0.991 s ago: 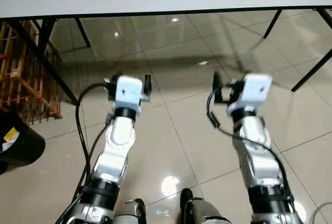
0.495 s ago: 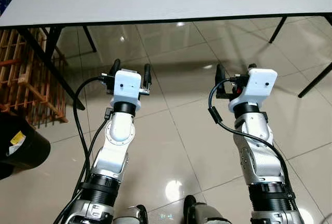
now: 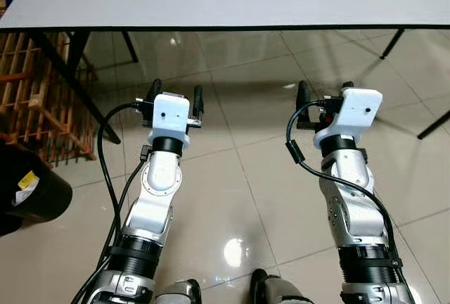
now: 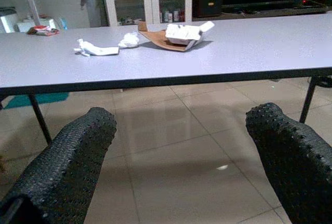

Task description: Picking trash to rubbish bin

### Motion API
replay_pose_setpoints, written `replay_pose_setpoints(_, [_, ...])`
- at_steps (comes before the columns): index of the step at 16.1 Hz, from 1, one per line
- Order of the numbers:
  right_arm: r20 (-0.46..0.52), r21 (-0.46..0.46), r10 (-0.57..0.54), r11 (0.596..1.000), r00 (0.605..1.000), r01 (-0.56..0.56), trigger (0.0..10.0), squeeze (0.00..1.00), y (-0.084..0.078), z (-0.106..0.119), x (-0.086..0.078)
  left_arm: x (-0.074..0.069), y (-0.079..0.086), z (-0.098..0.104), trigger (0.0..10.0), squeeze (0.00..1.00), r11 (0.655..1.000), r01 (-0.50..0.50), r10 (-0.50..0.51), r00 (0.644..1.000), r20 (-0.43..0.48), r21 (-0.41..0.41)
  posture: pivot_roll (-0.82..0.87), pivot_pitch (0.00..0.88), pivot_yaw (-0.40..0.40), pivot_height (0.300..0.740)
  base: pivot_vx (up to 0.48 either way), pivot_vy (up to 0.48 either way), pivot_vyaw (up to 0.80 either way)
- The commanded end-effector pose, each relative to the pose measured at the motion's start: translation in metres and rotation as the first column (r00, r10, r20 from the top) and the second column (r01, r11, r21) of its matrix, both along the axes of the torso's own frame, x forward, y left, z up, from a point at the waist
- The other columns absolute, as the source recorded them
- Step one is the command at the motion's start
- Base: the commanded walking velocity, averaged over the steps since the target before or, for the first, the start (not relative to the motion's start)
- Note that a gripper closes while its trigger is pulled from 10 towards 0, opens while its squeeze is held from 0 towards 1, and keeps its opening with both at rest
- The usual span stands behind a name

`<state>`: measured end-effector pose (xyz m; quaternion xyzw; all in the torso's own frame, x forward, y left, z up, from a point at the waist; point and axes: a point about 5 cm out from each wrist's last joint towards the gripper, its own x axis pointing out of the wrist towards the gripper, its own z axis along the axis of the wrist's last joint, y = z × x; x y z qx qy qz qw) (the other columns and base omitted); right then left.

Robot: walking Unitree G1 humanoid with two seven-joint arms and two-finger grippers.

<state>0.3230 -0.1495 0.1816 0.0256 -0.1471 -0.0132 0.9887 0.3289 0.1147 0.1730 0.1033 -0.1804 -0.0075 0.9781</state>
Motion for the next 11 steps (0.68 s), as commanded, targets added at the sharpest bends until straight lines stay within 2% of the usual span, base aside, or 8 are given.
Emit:
replay_pose_setpoints(1, [0.007,0.014,-0.005,1.0,1.0,0.004,10.0,0.0,-0.0013,0.003,-0.0019,-0.0005,0.0008,0.0021,10.0,0.0,1.0,-0.003,0.003,1.0,0.009,0.006,-0.03,0.231,0.025,0.74,0.39,0.0,0.0])
replay_pose_setpoints(11, [0.008,0.012,-0.001,1.0,1.0,0.001,10.0,0.0,0.0001,0.0044,-0.0016,0.0007,0.0015,0.0067,10.0,0.0,1.0,-0.011,0.011,1.0,0.018,0.004,-0.02,0.23,0.025,0.74,0.392,0.0,0.0])
